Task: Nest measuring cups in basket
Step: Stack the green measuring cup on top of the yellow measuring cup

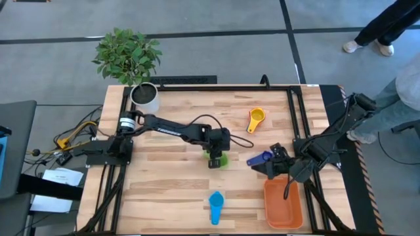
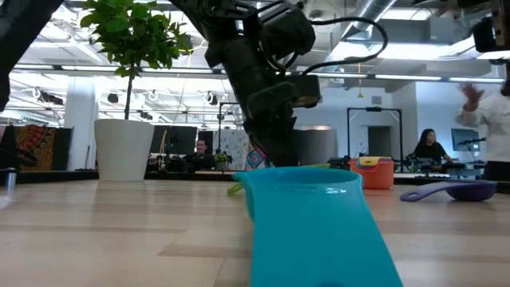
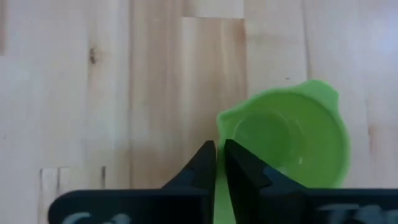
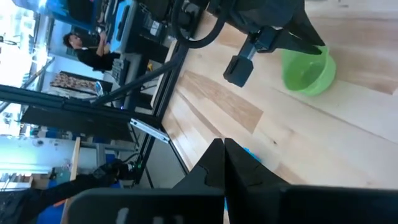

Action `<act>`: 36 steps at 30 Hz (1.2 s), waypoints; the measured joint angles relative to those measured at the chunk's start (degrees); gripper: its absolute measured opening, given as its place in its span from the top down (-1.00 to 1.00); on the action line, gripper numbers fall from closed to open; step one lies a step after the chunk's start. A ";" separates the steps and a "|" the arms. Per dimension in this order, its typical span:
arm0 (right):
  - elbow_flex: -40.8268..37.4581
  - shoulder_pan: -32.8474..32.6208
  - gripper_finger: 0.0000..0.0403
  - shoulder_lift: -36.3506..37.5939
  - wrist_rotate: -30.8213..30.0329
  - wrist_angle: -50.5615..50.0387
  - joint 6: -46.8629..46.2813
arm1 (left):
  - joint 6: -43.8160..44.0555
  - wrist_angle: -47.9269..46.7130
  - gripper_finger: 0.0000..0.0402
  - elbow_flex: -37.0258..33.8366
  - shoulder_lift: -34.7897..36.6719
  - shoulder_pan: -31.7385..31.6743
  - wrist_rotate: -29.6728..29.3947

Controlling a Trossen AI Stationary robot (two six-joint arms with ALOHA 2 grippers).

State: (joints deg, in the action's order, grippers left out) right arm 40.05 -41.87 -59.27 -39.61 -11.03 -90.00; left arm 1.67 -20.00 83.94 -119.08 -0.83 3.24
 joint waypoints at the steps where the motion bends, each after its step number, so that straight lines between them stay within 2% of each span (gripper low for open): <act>1: 0.00 0.04 0.95 0.00 -0.49 -0.08 0.00 | 1.04 0.03 0.94 0.00 0.03 -0.38 0.04; 8: 0.00 2.01 0.90 -0.39 -4.71 -4.10 -2.79 | 11.82 1.29 0.98 -0.02 0.83 -4.04 -2.54; 15: -0.02 5.90 0.90 -2.44 -8.11 -9.62 -6.67 | 19.12 8.37 0.99 -0.02 5.64 -7.49 -2.50; 21: -0.02 10.90 0.69 -3.89 -12.16 -9.56 -4.31 | 27.18 17.90 0.99 -0.02 10.10 -10.57 0.27; 25: -0.02 15.03 0.50 -3.89 -13.72 -8.29 1.06 | 34.86 25.63 0.99 -0.02 10.85 -12.13 2.08; 30: 0.00 20.50 0.27 -3.74 -14.65 -2.62 14.19 | 43.39 32.62 0.99 -0.02 10.85 -12.96 2.15; 36: 0.00 26.85 0.21 -3.74 -14.01 3.35 24.81 | 44.97 35.43 0.99 -0.02 10.85 -13.71 1.45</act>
State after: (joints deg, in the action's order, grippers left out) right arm 40.05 -15.02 -63.00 -53.62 -7.67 -65.18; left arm 46.64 15.43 83.92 -108.22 -14.54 4.69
